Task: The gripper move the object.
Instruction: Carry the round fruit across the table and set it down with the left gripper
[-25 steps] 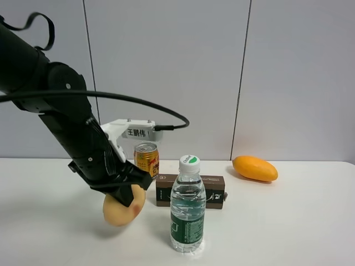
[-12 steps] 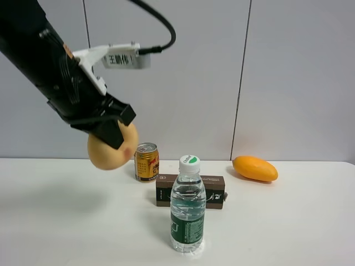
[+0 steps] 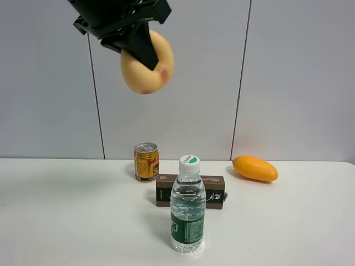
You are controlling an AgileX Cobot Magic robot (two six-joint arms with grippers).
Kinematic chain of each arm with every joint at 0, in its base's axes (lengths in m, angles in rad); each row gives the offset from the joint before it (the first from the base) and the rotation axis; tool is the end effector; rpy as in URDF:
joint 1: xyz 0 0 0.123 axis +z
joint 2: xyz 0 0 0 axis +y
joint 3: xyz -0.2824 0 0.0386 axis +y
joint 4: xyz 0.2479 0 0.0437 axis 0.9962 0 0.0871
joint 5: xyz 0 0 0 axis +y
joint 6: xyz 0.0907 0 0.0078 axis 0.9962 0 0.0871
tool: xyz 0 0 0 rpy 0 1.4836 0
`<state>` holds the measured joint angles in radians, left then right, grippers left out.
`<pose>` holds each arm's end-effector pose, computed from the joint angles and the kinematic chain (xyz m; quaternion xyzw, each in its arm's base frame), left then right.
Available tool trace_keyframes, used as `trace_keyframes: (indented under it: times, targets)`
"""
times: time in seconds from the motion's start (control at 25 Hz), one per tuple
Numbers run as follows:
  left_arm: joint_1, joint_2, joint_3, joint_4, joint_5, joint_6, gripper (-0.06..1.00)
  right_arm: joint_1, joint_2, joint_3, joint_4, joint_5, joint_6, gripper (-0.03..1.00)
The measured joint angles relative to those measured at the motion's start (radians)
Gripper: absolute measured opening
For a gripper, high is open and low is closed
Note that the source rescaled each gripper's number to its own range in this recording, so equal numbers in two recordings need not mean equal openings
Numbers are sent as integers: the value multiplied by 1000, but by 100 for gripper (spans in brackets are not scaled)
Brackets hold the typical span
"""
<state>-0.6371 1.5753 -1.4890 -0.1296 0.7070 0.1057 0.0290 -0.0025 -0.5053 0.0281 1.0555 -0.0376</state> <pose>0.2847 -0.2202 0.3687 0.3036 0.8541 -0.1665 0.3880 -0.0057 0.0021 0.2791 -0.0289 0.8492 0.0118 0.5271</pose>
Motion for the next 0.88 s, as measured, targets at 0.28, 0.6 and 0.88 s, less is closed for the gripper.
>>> trace_keyframes:
  times: [0.28,0.6,0.88]
  targets:
    - [-109,175,-160,0,15,0,0,0,0,0,0,0,0,100]
    - [-223,486,-495,-16,72,11,0,0,0,0,0,0,0,100]
    - [-274,639,-670,-24,108,37,0,0,0,0,0,0,0,100]
